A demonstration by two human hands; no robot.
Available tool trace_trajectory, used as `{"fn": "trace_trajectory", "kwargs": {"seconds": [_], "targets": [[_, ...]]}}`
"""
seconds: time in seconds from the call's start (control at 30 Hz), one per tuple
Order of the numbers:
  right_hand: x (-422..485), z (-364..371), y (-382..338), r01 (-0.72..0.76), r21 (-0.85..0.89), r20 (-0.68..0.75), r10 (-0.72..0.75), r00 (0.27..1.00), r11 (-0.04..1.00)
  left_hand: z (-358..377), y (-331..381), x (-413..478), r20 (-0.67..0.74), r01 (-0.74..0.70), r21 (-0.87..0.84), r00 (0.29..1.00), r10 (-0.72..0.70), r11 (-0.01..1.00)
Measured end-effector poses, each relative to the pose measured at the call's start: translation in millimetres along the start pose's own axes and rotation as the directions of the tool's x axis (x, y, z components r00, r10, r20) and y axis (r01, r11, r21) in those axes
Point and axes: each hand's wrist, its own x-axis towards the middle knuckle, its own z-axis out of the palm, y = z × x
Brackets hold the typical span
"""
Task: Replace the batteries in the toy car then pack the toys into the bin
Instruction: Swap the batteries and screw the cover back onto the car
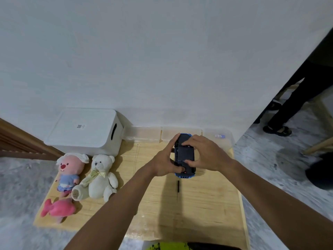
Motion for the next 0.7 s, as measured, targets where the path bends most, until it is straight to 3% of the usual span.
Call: {"fn": "trace_trajectory", "kwargs": {"seconds": [0.37,0.7], "targets": [[6.6,-0.2,-2.7,-0.061,0.139,0.048,0.055,0.997,0.988,-0.4,0.7,-2.2,0.006,0.009,-0.006,1.000,-0.009,1.000],[8.8,-1.2,-8.0,-0.069,0.083,0.047,0.065,0.997,0.994,-1.1,3.9,-2.1,-0.033,-0.004,-0.021,0.999,0.003,1.000]]}}
